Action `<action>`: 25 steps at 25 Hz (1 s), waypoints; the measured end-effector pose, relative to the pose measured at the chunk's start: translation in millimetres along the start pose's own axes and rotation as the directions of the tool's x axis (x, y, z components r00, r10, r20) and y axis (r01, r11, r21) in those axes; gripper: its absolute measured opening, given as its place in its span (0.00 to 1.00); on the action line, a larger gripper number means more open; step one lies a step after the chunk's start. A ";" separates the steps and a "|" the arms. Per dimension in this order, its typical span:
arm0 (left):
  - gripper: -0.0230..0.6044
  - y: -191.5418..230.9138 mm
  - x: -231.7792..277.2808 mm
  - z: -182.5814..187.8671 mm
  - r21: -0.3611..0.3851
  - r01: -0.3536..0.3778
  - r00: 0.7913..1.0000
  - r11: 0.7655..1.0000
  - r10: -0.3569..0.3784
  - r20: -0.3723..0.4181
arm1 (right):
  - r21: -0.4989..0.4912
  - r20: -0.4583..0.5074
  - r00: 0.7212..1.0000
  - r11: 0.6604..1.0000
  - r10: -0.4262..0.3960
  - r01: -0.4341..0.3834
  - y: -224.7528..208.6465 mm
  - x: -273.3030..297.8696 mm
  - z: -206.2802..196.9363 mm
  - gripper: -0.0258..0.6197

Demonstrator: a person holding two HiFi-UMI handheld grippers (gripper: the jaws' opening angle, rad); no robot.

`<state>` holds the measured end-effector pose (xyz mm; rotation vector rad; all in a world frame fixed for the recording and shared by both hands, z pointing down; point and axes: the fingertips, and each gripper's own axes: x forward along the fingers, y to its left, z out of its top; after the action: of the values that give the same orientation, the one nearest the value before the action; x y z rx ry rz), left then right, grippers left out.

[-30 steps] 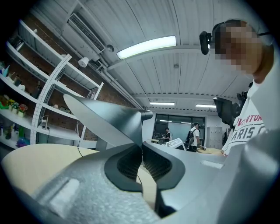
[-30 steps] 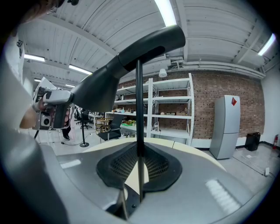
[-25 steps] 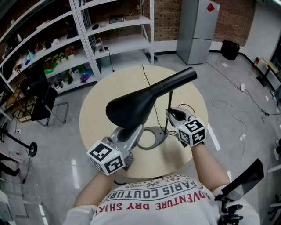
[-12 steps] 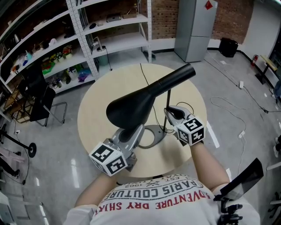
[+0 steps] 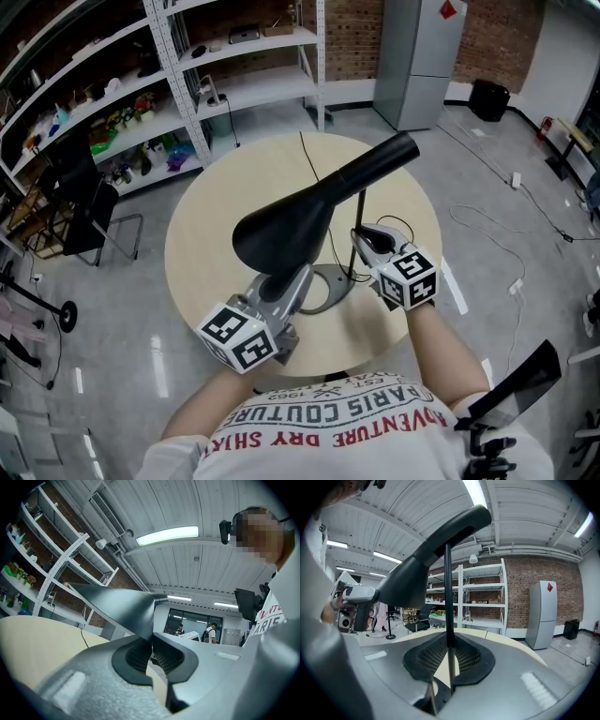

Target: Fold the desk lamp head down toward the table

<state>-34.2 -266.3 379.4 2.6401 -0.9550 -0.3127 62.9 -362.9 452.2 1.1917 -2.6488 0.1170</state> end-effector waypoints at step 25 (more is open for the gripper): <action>0.05 -0.9 11.0 -13.4 -0.076 0.022 0.999 0.997 -0.020 0.027 | 0.011 0.005 1.000 1.000 0.002 -0.002 2.1 -0.7 1.5 0.11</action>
<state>-21.2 -270.0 390.4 2.5843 -0.9052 -0.3821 61.5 -361.3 450.6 1.1936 -2.6571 0.1299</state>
